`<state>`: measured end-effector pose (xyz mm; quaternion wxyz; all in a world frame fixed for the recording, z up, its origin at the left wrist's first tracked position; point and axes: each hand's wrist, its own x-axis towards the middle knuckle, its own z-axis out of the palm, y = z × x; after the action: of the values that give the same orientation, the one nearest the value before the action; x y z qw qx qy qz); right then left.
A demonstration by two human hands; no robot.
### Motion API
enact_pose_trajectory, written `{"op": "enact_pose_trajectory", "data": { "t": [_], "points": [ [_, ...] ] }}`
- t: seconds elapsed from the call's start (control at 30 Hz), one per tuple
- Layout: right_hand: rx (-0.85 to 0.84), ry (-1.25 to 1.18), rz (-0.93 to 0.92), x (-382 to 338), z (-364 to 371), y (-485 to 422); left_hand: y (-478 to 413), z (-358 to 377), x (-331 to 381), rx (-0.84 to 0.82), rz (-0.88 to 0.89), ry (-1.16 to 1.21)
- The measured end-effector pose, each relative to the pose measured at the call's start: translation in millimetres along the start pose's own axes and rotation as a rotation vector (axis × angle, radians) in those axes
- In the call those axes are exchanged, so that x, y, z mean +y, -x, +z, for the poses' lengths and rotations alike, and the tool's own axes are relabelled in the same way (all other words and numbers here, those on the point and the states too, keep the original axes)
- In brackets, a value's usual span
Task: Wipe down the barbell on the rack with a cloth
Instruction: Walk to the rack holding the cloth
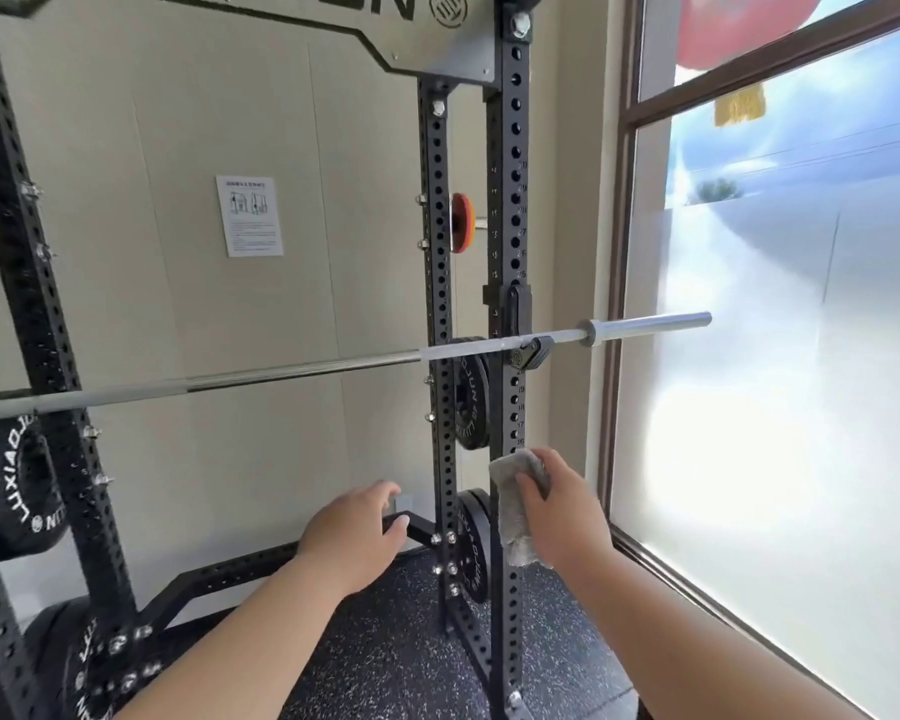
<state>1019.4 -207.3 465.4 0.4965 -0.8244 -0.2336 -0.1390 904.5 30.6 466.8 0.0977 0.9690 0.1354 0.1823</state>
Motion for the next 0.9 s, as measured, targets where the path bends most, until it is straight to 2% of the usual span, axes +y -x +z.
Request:
{"op": "enact_pose_trajectory", "data": {
  "t": [0.17,0.7,0.9],
  "points": [
    [0.075,-0.036,0.040,38,11,-40,-57,26,11,-0.023,0.043,0.012],
    [0.157,0.033,0.171,153,-1,-236,-257,94,90,-0.002,0.130,0.036],
    [0.198,0.071,0.202,195,14,-268,-306,136,113,-0.071,0.205,0.049]
  ]
}}
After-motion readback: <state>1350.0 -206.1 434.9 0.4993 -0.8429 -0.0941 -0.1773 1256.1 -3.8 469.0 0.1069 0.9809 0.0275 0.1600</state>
